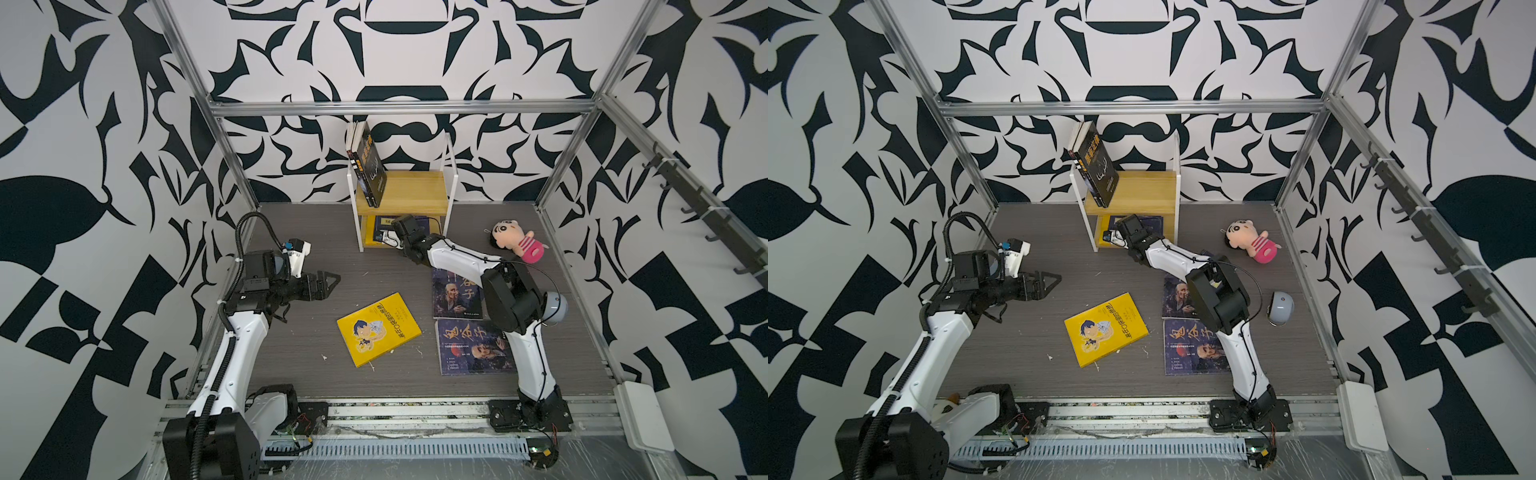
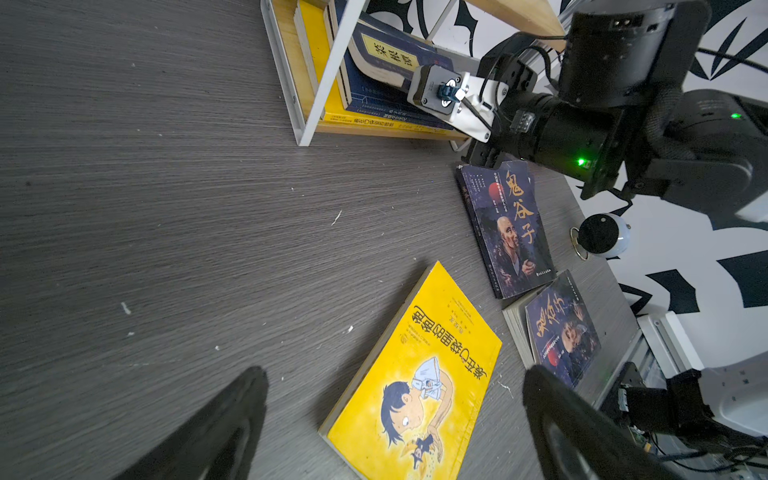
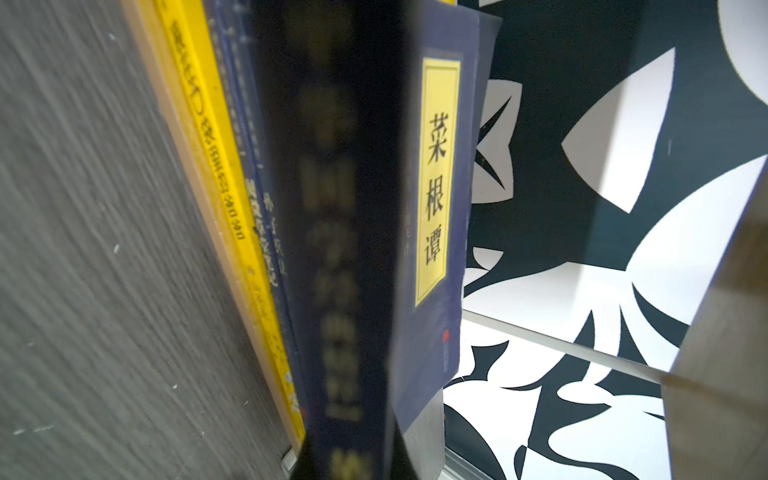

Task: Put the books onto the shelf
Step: 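Lower the blue book onto the lower shelf against the other books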

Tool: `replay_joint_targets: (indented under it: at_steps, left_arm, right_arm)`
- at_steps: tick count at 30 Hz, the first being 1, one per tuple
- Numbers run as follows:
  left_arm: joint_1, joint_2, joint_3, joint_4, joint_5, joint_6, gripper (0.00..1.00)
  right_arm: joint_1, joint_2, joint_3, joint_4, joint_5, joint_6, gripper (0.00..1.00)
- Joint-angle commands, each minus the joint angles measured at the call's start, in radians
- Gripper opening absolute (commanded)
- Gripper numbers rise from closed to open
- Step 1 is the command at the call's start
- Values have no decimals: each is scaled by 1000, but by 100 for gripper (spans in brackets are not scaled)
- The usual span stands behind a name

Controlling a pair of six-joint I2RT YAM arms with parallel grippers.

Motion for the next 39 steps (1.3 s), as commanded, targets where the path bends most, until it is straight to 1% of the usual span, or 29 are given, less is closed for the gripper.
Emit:
replay_joint_targets:
  at_steps: [1, 9, 12, 13, 17, 20, 24, 28, 29, 31, 33, 39]
  left_arm:
    - [-5, -14, -4, -7, 7, 11, 99]
    - [-6, -11, -2, -10, 6, 8, 100]
    - [-7, -7, -1, -16, -4, 19, 100]
    - [-7, -4, -1, -11, -4, 17, 100]
    - [-8, -6, -3, -6, 5, 11, 99]
    - [-5, -3, -4, -10, -6, 20, 99]
    - [-5, -2, -4, -2, 7, 8, 100]
    - [-2, 0, -3, -5, 0, 10, 99]
    - [-3, -1, -4, -4, 1, 10, 99]
    - [-3, -3, -5, 1, 10, 5, 99]
    - [-2, -6, -6, -3, 14, 6, 99]
    - [-2, -6, -6, 3, 14, 4, 100]
  right_arm:
    - [1, -11, 47, -6, -52, 1, 6]
    - [-3, 17, 71, -1, -42, -10, 6]
    - [-4, 24, 82, -10, -35, -9, 8]
    - [-3, 22, 84, -17, -42, -6, 11]
    - [1, -7, 81, -65, -92, 5, 35]
    - [6, -47, 51, -73, -135, 5, 44]
    - [7, -87, 33, -104, -202, 25, 50]
    - [-5, -105, 48, -210, -262, 7, 56]
    - [-10, -108, 53, -236, -314, 6, 59]
    - [-24, -105, 79, -300, -355, 8, 63]
    - [-34, -93, 105, -330, -382, 10, 65]
    - [-36, -19, 193, -369, -401, -3, 65]
